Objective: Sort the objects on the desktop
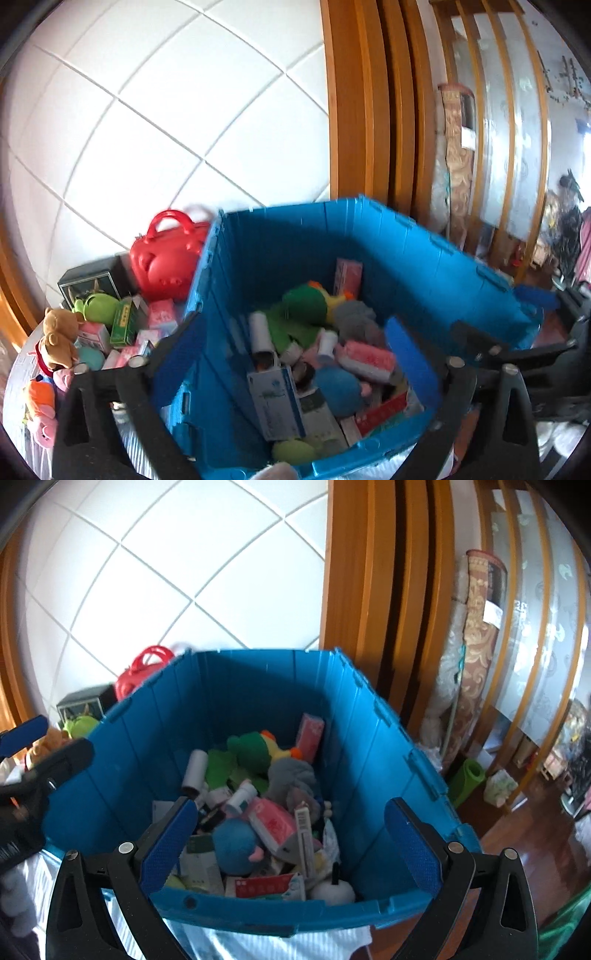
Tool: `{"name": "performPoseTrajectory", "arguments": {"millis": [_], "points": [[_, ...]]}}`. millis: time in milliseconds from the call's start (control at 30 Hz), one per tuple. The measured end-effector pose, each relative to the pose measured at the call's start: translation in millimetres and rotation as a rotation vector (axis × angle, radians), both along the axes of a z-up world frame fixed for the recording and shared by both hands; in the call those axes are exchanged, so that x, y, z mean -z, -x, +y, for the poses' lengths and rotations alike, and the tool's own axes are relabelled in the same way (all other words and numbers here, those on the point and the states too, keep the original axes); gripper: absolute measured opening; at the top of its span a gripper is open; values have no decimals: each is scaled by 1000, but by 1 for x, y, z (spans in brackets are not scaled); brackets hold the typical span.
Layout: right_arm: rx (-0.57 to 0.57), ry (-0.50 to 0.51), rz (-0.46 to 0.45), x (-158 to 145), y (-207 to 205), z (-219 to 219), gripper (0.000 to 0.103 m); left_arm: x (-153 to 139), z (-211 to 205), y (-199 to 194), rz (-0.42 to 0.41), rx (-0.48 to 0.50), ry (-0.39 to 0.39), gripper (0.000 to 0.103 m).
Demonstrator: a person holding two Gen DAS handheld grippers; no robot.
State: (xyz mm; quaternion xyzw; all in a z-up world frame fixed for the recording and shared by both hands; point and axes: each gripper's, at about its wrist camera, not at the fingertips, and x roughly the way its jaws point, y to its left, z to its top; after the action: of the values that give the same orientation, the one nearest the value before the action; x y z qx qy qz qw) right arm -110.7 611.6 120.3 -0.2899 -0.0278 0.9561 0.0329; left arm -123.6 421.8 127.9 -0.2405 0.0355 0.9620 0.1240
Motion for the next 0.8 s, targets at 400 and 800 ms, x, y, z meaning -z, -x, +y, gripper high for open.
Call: {"name": "performPoseTrajectory", "arguments": {"millis": [400, 800], "points": [[40, 6, -26, 3, -12, 8, 103, 8, 2, -11, -54, -6, 42, 100], [4, -16, -68, 6, -15, -4, 103, 9, -11, -16, -117, -38, 18, 100]]}}
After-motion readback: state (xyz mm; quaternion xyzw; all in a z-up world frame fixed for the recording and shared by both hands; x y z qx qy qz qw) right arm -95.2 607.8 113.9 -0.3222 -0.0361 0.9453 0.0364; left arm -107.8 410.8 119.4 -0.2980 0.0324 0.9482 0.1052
